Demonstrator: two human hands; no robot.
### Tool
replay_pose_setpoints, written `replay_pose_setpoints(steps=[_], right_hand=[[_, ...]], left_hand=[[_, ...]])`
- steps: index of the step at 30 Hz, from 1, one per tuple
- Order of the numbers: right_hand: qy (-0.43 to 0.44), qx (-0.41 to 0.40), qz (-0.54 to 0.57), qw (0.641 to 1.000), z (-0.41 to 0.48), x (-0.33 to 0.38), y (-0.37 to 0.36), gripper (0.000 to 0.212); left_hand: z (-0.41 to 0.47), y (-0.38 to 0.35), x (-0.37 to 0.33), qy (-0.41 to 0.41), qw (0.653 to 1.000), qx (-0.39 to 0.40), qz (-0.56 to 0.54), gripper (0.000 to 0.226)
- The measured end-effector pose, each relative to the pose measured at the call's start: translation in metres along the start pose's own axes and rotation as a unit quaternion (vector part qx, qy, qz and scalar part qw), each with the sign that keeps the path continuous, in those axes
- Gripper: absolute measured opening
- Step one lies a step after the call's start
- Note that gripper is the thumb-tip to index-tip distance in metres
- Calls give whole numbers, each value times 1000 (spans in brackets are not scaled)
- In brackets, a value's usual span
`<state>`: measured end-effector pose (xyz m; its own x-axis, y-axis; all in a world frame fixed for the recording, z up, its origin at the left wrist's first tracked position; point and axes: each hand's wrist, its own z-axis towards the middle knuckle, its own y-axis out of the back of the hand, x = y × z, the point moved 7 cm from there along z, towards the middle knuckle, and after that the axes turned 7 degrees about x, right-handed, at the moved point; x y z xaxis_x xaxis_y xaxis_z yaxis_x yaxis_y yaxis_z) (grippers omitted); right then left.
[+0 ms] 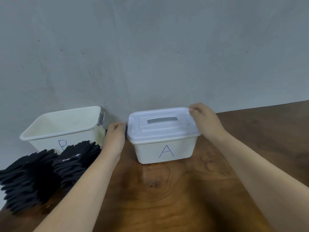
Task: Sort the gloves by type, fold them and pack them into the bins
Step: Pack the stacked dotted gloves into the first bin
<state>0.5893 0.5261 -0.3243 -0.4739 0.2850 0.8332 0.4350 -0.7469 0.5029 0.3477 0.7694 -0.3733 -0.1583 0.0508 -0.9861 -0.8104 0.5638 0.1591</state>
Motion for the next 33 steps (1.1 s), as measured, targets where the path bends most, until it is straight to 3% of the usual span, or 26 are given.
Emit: replay_pose_setpoints(steps=[3,6,9,12,14,18,20,22,24,26,28,30,33], right_hand=[[71,84,-148,983,22,23,-30,35],[83,206,-298,928,30,28,-65,51],[36,300,-318,899,25,18,-82,58],[34,329,-326,886,21,7,-88,56],[40,326,-339,882,20,2,-91,56],[48,314,-346,883,20,2,-96,55],[58,302,-314,898,15,6,-91,54],[73,247,-221,941,13,11,-76,50],[74,131,-137,979,17,9,-47,43],[9,35,-68,997,22,-13,-15,36],[-123,6,79,989,20,-50,3,24],[-238,24,213,947,8,-80,2,22],[-276,52,302,911,-6,-93,-2,34]], left_hand=[[4,-8,5,52,997,47,-41,24],[1,-10,17,99,986,66,-118,32],[-5,-14,15,95,978,81,-170,27],[-2,-9,4,64,974,56,-210,33],[-5,-11,-3,40,989,51,-135,31],[-15,-19,-16,-26,995,68,64,55],[-11,-28,-29,-53,981,79,166,52],[-4,-43,-51,-122,945,73,294,51],[2,-70,-70,-187,909,101,358,49],[9,-97,-69,-181,879,164,409,52],[12,-119,-60,-155,833,227,481,64],[14,-130,-49,-157,783,252,547,72],[20,-133,-38,-148,767,259,569,73]])
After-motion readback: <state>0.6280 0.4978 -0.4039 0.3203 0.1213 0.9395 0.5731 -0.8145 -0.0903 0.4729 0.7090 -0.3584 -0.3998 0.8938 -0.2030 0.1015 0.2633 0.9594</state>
